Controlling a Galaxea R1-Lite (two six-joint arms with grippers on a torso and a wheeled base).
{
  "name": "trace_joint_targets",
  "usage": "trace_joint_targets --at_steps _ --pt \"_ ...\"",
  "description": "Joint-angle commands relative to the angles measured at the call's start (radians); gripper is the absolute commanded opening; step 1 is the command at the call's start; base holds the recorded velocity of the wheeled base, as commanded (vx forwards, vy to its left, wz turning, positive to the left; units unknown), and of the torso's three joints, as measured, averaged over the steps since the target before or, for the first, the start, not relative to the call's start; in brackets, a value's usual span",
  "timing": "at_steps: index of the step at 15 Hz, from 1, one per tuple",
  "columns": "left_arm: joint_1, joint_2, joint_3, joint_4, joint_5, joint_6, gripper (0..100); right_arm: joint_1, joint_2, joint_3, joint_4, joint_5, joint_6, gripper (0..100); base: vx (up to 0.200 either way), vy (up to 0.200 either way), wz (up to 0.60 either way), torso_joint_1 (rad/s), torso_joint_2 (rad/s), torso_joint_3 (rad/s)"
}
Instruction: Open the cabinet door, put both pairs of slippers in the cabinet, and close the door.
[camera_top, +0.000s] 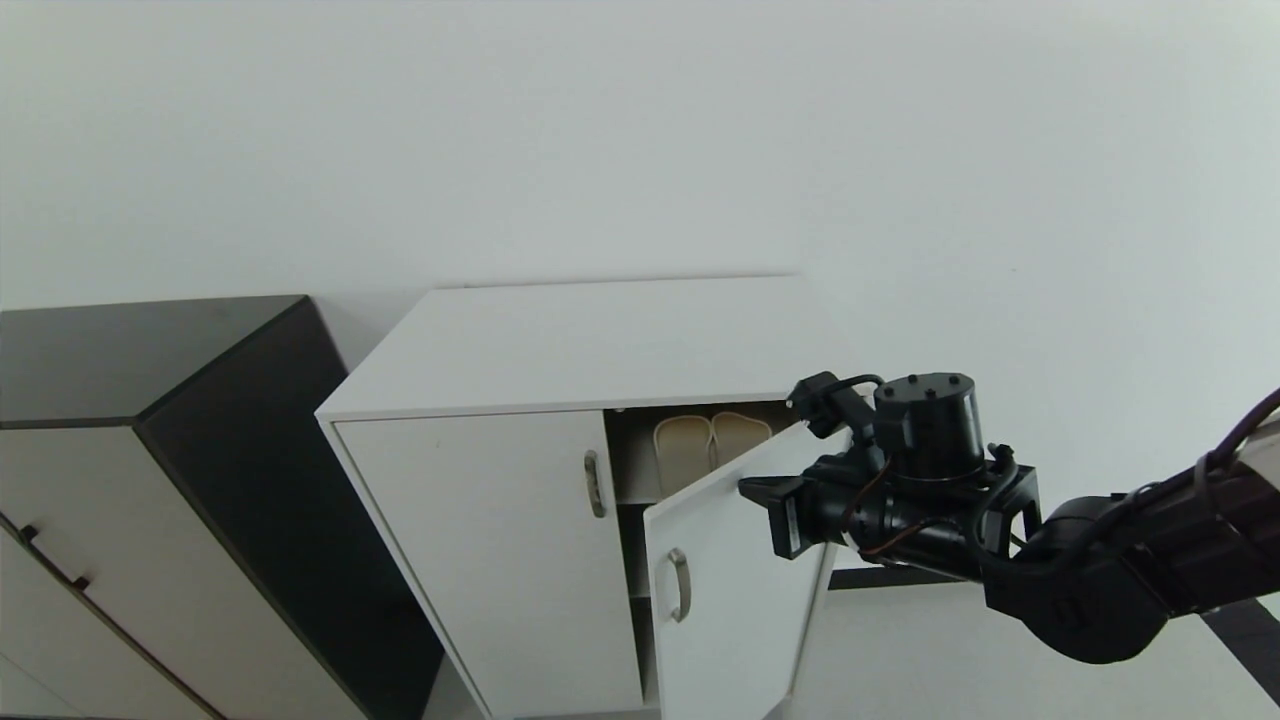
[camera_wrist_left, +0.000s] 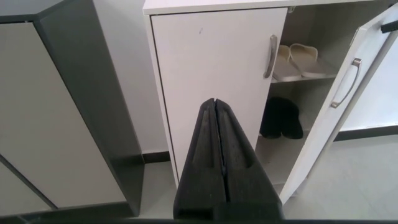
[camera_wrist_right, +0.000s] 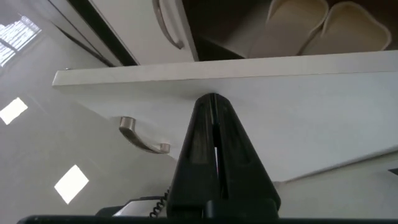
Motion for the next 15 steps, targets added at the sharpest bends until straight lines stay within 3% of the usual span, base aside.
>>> trace_joint_targets --at_steps 1,15 --pt "0.001 0.000 0.000 0.000 0.001 0.000 0 -0.009 0.037 -0.027 -0.001 -0.001 0.000 0 0.000 0.000 0.00 0.000 0.00 0.000" --pt "0.000 0.000 0.000 0.000 0.000 0.000 0 -0.090 0.170 -0.170 -0.001 -0.001 0.000 0 0.000 0.000 0.00 0.000 0.00 0.000"
